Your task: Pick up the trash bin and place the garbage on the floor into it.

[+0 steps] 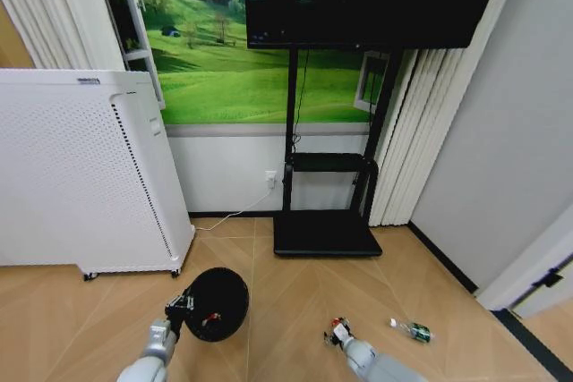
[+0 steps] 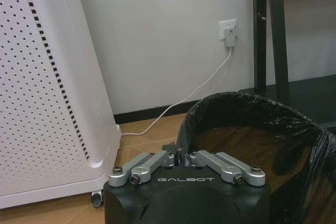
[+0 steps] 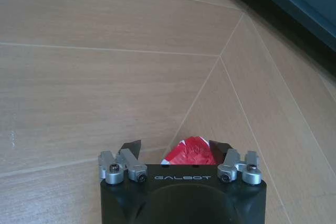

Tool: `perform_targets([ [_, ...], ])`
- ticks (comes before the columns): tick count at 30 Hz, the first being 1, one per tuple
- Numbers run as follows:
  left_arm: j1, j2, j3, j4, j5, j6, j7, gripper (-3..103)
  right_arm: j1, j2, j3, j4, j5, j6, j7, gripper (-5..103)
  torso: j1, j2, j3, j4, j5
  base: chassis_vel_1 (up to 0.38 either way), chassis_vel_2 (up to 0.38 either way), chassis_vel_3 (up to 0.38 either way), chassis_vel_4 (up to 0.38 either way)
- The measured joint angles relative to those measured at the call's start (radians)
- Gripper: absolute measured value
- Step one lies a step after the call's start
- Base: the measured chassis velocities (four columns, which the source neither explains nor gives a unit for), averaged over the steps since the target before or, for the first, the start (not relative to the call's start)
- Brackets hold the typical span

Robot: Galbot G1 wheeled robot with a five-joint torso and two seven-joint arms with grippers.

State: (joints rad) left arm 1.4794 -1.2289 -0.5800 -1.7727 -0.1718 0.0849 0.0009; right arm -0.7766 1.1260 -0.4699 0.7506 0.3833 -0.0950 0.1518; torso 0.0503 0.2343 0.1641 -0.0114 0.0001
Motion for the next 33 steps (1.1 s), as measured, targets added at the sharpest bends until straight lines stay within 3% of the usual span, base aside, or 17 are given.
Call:
perform_targets([
  [1,0.000,0.000,0.000,0.000,0.000,0.000,0.000,6,0.000,0.000,0.000,0.000,0.000,0.000,0.000,77,0.000,0.000,0.000,0.0000,0.0000,0.000,0.000,0.000,0.000],
  [12,-0.006,-0.002,0.005,0.008,-0.001,-0.001,0.000,6,-0.015,-0.024,0.015,0.006,0.001,0.003,-0.002,27,0.000,0.000,0.000,0.0002,-0.0001,0.000,0.000,0.000,0.000],
  [13,-0.006,-0.002,0.005,0.008,-0.001,-0.001,0.000,6,-0.015,-0.024,0.015,0.006,0.001,0.003,-0.002,27,0.000,0.000,0.000,0.0002,-0.0001,0.000,0.000,0.000,0.000],
  [15,-0.006,-0.002,0.005,0.009,-0.001,-0.002,-0.001,6,-0.019,-0.024,0.019,0.006,0.001,0.005,-0.002,17,0.000,0.000,0.000,0.0002,-0.0002,0.000,0.000,0.000,0.000],
  [17,-0.006,-0.002,0.006,0.010,-0.001,-0.002,-0.001,6,-0.020,-0.023,0.021,0.007,0.001,0.006,-0.002,17,0.000,0.000,0.000,0.0002,-0.0002,0.000,0.000,0.000,0.000],
  [18,-0.007,-0.002,0.007,0.011,-0.001,-0.003,-0.001,6,-0.024,-0.022,0.027,0.009,0.001,0.009,-0.002,6,0.000,0.000,0.000,0.0003,0.0001,0.000,0.000,0.000,0.000],
  [23,-0.011,-0.002,0.013,0.014,-0.001,-0.003,-0.001,6,-0.040,-0.044,0.039,0.038,0.005,0.013,0.000,1,0.000,0.000,0.000,0.0000,-0.0001,0.000,0.000,0.000,0.000],
  [33,-0.023,-0.004,0.034,0.019,0.002,-0.004,-0.002,6,-0.086,-0.115,0.076,0.137,0.003,0.026,0.028,0,0.000,0.000,0.000,0.0001,0.0000,0.000,0.000,0.000,0.000],
])
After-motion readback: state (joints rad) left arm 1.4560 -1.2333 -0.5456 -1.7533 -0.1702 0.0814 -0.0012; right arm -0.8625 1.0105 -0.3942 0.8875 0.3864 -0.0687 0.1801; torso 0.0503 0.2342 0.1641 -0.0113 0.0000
